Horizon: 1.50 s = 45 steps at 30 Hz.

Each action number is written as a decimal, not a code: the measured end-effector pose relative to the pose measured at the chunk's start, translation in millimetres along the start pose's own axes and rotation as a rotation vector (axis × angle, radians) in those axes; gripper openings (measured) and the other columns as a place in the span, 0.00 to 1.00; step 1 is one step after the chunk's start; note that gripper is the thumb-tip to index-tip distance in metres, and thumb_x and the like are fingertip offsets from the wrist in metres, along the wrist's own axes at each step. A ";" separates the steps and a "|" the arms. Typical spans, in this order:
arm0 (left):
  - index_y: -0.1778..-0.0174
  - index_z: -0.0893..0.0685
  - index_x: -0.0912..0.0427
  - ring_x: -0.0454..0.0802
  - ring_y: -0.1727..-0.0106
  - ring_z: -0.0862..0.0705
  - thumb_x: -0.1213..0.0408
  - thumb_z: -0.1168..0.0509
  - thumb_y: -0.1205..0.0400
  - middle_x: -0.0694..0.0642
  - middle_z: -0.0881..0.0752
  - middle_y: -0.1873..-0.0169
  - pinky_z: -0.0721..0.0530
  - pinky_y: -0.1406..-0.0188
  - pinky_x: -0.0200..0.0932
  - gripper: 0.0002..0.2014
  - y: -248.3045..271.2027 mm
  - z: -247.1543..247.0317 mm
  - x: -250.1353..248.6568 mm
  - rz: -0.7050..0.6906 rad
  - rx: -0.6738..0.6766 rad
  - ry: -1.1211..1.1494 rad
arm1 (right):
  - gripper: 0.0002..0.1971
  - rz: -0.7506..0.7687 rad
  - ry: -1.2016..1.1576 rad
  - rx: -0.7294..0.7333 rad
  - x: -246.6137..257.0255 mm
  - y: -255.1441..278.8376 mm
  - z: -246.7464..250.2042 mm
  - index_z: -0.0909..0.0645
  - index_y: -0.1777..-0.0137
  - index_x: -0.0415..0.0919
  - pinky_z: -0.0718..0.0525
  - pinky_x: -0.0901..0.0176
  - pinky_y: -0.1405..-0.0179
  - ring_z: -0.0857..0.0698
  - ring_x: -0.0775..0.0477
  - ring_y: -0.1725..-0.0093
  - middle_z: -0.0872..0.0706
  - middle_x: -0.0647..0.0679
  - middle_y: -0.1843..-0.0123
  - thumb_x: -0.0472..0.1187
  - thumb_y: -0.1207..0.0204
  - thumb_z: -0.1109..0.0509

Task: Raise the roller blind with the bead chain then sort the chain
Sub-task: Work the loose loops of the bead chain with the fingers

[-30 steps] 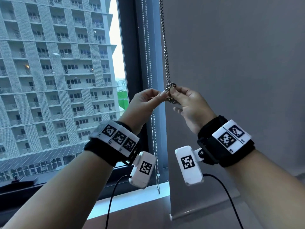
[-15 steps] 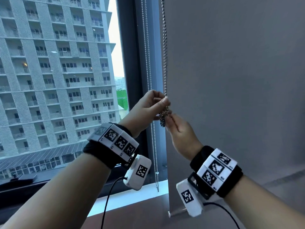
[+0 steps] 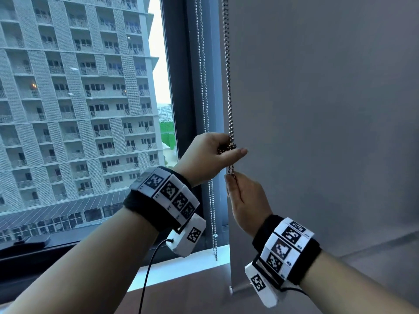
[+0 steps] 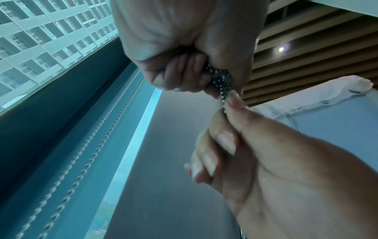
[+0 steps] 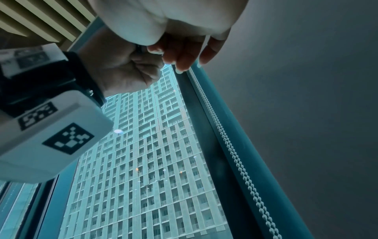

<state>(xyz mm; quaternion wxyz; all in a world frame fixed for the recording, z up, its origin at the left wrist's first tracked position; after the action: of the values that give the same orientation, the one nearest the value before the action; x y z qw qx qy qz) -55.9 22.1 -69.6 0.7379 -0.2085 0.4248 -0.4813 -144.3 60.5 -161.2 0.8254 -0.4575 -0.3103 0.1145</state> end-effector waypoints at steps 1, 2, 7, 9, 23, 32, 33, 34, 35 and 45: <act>0.72 0.20 0.56 0.42 0.75 0.29 0.51 0.30 0.27 0.45 0.28 0.78 0.29 0.71 0.40 0.14 -2.2 1.6 -3.9 -0.034 -0.027 -0.034 | 0.21 -0.006 -0.004 0.006 0.5 0.2 -0.6 0.33 0.67 0.46 0.34 0.58 0.64 0.27 0.48 0.71 0.30 0.56 0.73 0.57 0.21 0.57; 0.71 0.19 0.59 0.43 0.74 0.28 0.51 0.30 0.28 0.46 0.27 0.76 0.28 0.71 0.41 0.15 -4.4 2.9 -6.6 -0.061 -0.059 -0.072 | 0.21 -0.006 -0.011 0.011 1.1 -0.3 -0.9 0.33 0.67 0.47 0.33 0.58 0.63 0.26 0.48 0.70 0.30 0.56 0.73 0.57 0.21 0.57; 0.67 0.17 0.59 0.45 0.70 0.23 0.59 0.29 0.31 0.56 0.19 0.71 0.22 0.66 0.48 0.07 -8.0 -1.1 2.6 0.023 -0.147 0.070 | 0.19 0.000 -0.004 0.086 5.3 -8.1 -2.6 0.33 0.69 0.56 0.28 0.55 0.57 0.22 0.51 0.66 0.25 0.58 0.70 0.58 0.22 0.58; 0.67 0.18 0.57 0.43 0.70 0.23 0.63 0.30 0.30 0.52 0.20 0.71 0.24 0.66 0.43 0.04 -6.6 -6.0 9.1 0.087 -0.111 0.140 | 0.18 -0.014 0.007 0.122 4.4 -11.2 -5.0 0.34 0.69 0.59 0.24 0.51 0.52 0.21 0.52 0.62 0.23 0.60 0.67 0.60 0.23 0.59; 0.79 0.33 0.61 0.47 0.83 0.34 0.48 0.43 0.17 0.54 0.31 0.84 0.35 0.82 0.36 0.27 -3.9 -26.7 6.2 0.241 -0.228 0.529 | 0.17 -0.088 -0.107 0.198 -7.0 -14.4 -14.6 0.33 0.70 0.59 0.19 0.47 0.59 0.17 0.44 0.63 0.17 0.49 0.66 0.57 0.23 0.56; 0.76 0.32 0.56 0.46 0.84 0.35 0.53 0.40 0.17 0.50 0.29 0.85 0.37 0.82 0.38 0.22 -1.7 -30.3 19.6 0.347 -0.277 0.621 | 0.18 -0.131 -0.100 0.260 -12.2 -13.9 -17.9 0.34 0.70 0.56 0.23 0.49 0.60 0.19 0.45 0.65 0.19 0.49 0.67 0.58 0.23 0.56; 0.76 0.32 0.56 0.46 0.84 0.35 0.53 0.40 0.17 0.49 0.29 0.84 0.36 0.81 0.38 0.21 0.0 -30.8 20.7 0.344 -0.281 0.630 | 0.17 -0.145 -0.107 0.261 -12.8 -13.4 -16.9 0.33 0.70 0.56 0.21 0.47 0.58 0.18 0.44 0.63 0.18 0.49 0.66 0.57 0.22 0.55; 0.75 0.31 0.55 0.46 0.83 0.34 0.53 0.39 0.17 0.50 0.28 0.83 0.35 0.80 0.39 0.20 1.4 -31.5 21.4 0.336 -0.279 0.635 | 0.18 -0.155 -0.114 0.259 -13.4 -13.2 -15.7 0.32 0.69 0.56 0.20 0.46 0.56 0.18 0.43 0.63 0.18 0.49 0.66 0.55 0.20 0.54; 0.75 0.30 0.54 0.46 0.83 0.33 0.52 0.39 0.18 0.51 0.27 0.80 0.34 0.80 0.39 0.20 2.4 -31.9 21.2 0.327 -0.271 0.633 | 0.18 -0.161 -0.120 0.258 -13.7 -13.1 -14.4 0.32 0.69 0.56 0.19 0.45 0.56 0.17 0.44 0.63 0.18 0.50 0.67 0.54 0.18 0.53; 0.51 0.16 0.65 0.50 0.66 0.20 0.59 0.41 0.16 0.59 0.17 0.63 0.21 0.68 0.41 0.14 8.0 -28.9 14.7 0.310 -0.194 0.632 | 0.19 -0.175 -0.137 0.266 -19.9 -12.8 -2.9 0.21 0.52 0.44 0.17 0.42 0.53 0.15 0.42 0.58 0.12 0.43 0.59 0.56 0.18 0.47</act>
<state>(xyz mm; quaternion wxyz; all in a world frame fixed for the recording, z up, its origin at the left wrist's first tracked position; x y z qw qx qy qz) -73.0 15.5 -97.6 0.6112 -0.0516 0.7020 -0.3620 -159.4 42.0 -159.9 0.8625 -0.3064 -0.3865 0.1132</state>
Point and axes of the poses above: each hand's wrist, its own y-axis away from the middle knuckle, its own z-axis out of the back of the hand, x = y × z, the point moved 5 cm from there along -y, towards the middle knuckle
